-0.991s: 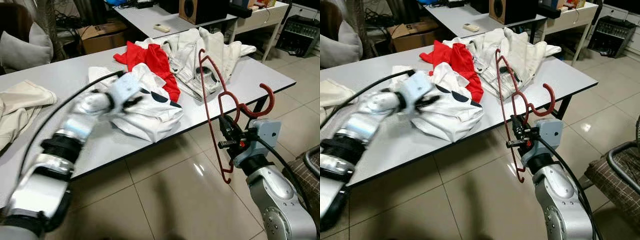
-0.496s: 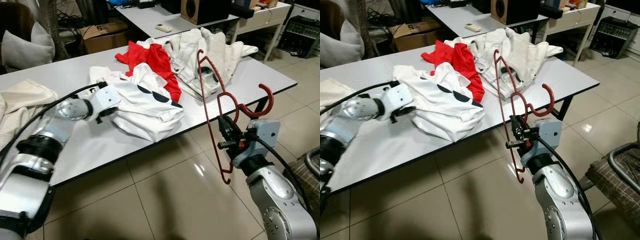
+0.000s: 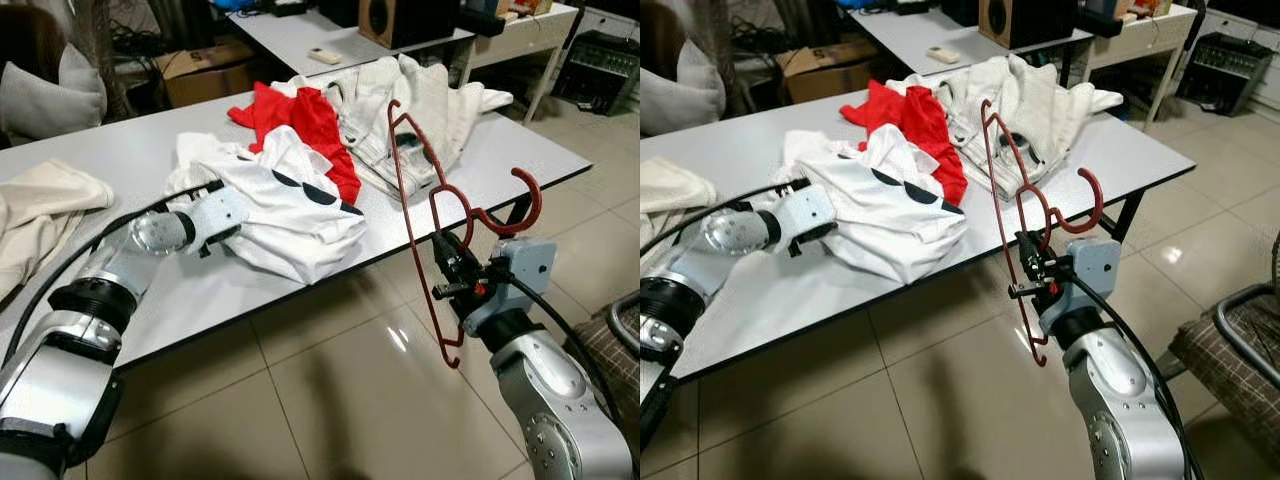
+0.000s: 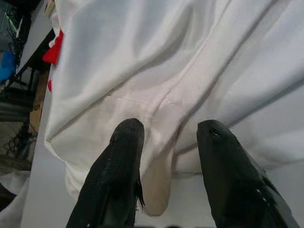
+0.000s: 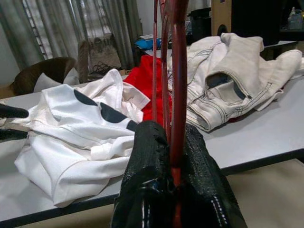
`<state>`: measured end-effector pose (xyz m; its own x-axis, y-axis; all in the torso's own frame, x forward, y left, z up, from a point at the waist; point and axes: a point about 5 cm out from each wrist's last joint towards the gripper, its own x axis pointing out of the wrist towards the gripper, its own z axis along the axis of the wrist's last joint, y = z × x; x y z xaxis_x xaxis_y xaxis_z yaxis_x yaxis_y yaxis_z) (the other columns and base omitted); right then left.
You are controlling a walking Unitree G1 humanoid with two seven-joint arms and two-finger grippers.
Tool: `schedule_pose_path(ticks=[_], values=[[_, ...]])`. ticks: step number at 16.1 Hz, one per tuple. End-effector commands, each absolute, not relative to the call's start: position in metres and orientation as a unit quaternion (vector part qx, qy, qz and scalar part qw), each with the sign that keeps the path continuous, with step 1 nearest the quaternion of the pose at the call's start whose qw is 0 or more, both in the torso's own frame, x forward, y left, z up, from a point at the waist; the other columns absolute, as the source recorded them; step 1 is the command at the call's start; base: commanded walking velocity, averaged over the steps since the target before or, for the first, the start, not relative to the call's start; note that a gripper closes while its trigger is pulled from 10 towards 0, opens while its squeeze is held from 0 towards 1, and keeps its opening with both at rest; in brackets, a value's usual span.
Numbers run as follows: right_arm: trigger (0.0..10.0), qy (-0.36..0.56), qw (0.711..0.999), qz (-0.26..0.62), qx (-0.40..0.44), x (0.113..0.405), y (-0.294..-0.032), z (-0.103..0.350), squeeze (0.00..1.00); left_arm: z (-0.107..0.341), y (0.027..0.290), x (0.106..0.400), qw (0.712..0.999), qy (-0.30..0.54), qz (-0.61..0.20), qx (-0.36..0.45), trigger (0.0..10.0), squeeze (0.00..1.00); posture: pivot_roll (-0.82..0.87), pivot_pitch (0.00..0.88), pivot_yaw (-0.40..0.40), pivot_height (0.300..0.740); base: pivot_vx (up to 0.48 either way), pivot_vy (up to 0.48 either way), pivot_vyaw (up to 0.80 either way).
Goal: Hang hanger
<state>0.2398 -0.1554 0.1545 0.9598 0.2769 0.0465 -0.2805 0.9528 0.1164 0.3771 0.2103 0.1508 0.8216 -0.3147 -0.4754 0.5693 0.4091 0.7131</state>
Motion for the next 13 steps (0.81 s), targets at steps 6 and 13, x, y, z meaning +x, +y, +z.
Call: schedule_pose_path(ticks=[6,13], values=[[0.0,-0.026,0.986,0.152,0.056,0.2398,-0.1538,0.1589,0.00,0.1569,0.2125,0.3826,0.843,0.120,-0.240,0.467,0.0,0.00,-0.24,0.000,0.065,0.740,0.000,0.000,0.00],[0.0,-0.024,0.985,0.164,0.051,0.2412,-0.1518,0.1584,0.00,0.1558,0.2128,0.3834,0.852,0.117,-0.234,0.453,0.0,0.00,-0.24,0.000,0.059,0.740,0.000,0.000,0.00]])
